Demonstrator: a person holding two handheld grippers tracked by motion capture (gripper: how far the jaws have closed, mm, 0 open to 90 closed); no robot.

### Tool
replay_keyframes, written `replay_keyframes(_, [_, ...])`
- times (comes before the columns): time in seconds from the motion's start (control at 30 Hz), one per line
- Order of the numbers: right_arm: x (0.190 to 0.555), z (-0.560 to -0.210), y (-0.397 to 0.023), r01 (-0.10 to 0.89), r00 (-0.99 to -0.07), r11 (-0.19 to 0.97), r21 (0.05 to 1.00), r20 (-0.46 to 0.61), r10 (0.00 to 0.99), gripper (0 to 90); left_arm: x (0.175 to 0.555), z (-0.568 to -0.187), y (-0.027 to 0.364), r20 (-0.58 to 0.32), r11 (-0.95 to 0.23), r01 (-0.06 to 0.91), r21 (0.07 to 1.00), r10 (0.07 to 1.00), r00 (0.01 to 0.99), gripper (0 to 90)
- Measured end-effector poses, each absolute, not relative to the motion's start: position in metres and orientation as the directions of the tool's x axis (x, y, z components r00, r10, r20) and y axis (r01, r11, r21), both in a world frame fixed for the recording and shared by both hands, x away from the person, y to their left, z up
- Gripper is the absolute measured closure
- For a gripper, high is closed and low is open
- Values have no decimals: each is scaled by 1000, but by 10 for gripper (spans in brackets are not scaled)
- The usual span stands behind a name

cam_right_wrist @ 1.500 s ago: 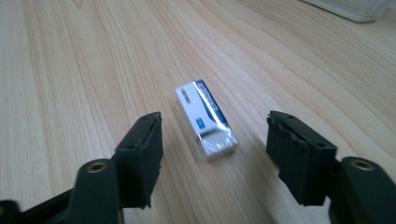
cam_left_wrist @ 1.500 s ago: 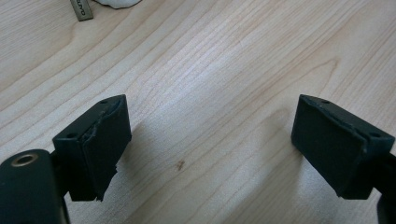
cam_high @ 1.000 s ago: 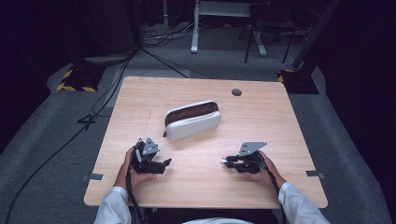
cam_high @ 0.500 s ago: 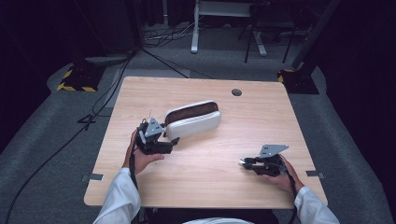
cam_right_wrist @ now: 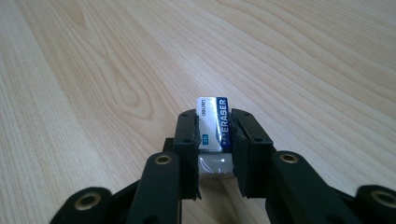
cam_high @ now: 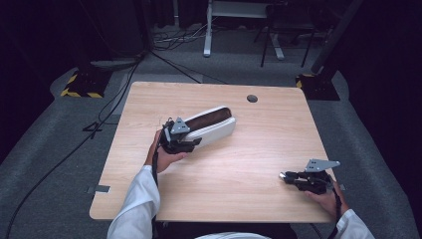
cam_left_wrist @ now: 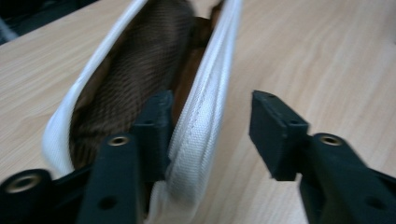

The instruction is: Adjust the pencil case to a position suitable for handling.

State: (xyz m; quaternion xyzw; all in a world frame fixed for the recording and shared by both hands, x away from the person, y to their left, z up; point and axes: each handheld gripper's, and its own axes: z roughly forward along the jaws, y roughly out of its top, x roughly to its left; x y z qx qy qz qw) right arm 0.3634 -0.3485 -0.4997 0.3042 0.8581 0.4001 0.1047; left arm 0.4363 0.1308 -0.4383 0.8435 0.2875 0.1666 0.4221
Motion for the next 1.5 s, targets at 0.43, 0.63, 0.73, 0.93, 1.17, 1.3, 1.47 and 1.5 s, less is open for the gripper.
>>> replay_keyframes(0.43, [365, -501, -352, 444, -784, 480, 757, 68, 617, 728, 407, -434, 91, 85, -587, 218, 779, 445, 892, 775])
replay_keyframes(0.63, [365, -501, -352, 447, -783, 474, 759, 76, 617, 728, 381, -432, 89, 89, -607, 169, 777, 371, 924, 765])
replay_keyframes(0.73, [365, -501, -352, 446, -784, 475, 759, 75, 617, 728, 363, -433, 95, 101, -616, 152, 773, 357, 929, 749])
replay_keyframes(0.93, [365, -501, -352, 447, -782, 475, 758, 74, 618, 728, 343, -431, 124, 94, -555, 197, 808, 453, 887, 621])
replay_keyframes(1.17, [365, -501, -352, 445, -781, 475, 759, 70, 620, 728, 335, -430, 164, 59, -438, 273, 857, 608, 792, 455])
replay_keyframes(1.3, [365, -501, -352, 445, -782, 475, 759, 71, 619, 728, 344, -437, 170, 22, -412, 344, 844, 667, 745, 383])
replay_keyframes(1.47, [365, -501, -351, 441, -784, 478, 760, 66, 618, 728, 371, -458, 156, -19, -442, 404, 801, 656, 755, 359])
replay_keyframes(1.5, [365, -501, -351, 440, -784, 479, 760, 66, 617, 729, 374, -460, 154, -31, -442, 412, 797, 651, 758, 362])
